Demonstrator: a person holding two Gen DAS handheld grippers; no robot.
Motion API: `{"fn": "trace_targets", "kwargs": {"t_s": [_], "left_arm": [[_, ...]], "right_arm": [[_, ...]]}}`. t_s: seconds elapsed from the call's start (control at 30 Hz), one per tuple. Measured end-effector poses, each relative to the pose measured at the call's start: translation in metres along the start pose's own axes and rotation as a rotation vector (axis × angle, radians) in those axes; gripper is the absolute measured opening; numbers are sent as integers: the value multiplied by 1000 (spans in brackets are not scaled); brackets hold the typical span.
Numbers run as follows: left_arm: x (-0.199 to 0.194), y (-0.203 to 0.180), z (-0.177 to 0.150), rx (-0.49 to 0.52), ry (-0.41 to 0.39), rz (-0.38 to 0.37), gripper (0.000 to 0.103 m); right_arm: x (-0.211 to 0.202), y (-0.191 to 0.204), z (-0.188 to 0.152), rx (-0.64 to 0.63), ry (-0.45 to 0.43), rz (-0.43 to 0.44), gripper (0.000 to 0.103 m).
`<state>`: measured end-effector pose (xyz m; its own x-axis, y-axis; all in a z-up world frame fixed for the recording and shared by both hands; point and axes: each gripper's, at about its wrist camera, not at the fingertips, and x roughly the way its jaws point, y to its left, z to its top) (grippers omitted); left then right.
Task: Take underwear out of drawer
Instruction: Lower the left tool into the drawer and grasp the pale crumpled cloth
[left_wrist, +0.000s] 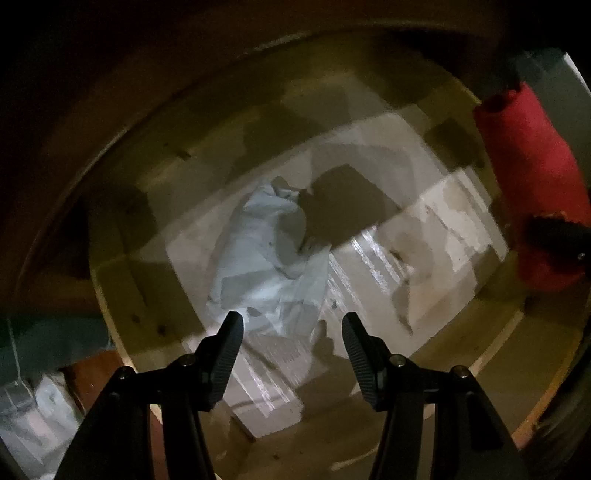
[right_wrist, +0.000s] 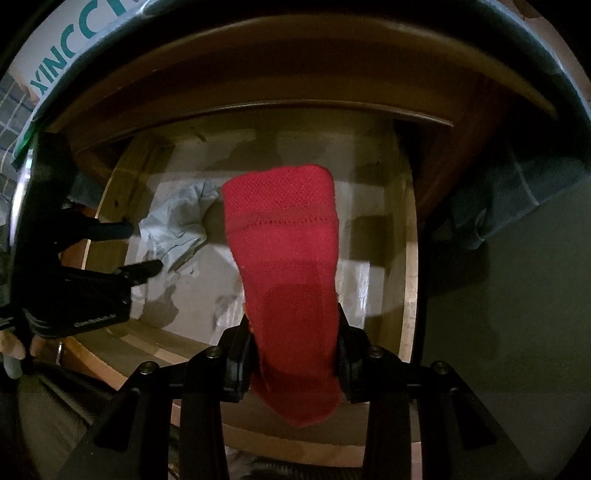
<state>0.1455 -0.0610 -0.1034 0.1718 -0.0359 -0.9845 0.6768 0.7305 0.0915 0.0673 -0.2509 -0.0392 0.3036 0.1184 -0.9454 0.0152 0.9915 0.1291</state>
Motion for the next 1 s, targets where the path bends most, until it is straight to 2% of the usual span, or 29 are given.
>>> {"fn": "trace_targets", "kwargs": {"t_s": [0.17, 0.43, 0.63, 0.73, 0.8, 0.93, 0.97, 1.0], "left_arm": [[12, 0, 9, 38, 46, -8, 57], [25, 16, 28, 20, 84, -29, 57], [33, 4, 34, 125, 80, 29, 67], [35, -4, 36, 144, 83, 40, 75], [37, -6, 38, 151, 80, 45, 76], [39, 1, 36, 115, 81, 4, 75], [38, 8, 34, 95, 88, -9, 73], [38, 10, 33, 85, 93, -6, 63]], "right_arm": [[0, -1, -1, 5, 5, 12, 33], [0, -4, -2, 25, 14, 32, 33], [1, -4, -1, 25, 21, 46, 34], [1, -3, -2, 31, 24, 54, 34], [1, -3, -3, 31, 29, 61, 34], [2, -4, -2, 31, 37, 65, 34], [1, -3, -2, 32, 36, 64, 34], [1, -3, -2, 31, 35, 67, 34]]}}
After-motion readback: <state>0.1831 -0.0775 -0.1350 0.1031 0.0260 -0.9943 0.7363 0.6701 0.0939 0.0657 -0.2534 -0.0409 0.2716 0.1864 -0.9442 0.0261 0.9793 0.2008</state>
